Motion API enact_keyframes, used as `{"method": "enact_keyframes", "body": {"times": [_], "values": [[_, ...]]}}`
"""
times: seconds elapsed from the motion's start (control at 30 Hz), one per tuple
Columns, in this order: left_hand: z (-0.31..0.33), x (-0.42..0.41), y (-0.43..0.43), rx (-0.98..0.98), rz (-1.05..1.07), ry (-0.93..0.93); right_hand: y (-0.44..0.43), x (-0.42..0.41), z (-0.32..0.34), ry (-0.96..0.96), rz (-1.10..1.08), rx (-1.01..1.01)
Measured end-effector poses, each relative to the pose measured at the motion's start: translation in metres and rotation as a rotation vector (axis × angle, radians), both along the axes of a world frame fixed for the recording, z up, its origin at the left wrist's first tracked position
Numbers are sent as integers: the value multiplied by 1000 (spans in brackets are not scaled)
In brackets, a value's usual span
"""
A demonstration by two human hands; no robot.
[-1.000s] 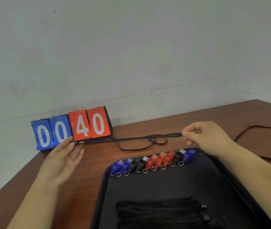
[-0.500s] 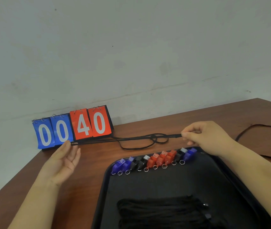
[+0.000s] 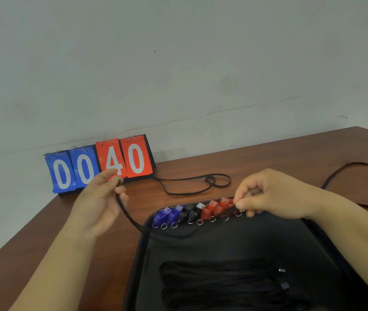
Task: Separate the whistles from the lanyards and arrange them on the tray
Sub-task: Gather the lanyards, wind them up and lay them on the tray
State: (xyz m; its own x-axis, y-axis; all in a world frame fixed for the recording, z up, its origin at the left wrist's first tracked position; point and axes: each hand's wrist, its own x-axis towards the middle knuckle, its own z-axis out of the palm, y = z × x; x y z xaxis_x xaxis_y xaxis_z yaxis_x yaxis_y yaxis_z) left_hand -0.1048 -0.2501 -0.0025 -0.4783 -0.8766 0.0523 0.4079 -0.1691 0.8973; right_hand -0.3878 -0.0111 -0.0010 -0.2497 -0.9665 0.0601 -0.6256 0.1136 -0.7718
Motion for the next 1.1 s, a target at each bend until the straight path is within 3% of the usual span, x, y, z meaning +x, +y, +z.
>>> {"method": "enact_keyframes", "body": {"times": [0.2,0.3,0.43,0.6,1.1], "values": [[23,-44,58,-520,-115,-524,2,9,2,28,50,-4],[28,-60,80,-624,-212,-645,4,13,5,40,61,-32],[18,-70,97,-601,-244,-662,6,17,6,34,60,-39],[8,-71,104,-544,-170,-553,3,21,2,41,65,-41],[-6,-74,112,-623,-185,-577,-1,31,-4,-4,101,-115]]}}
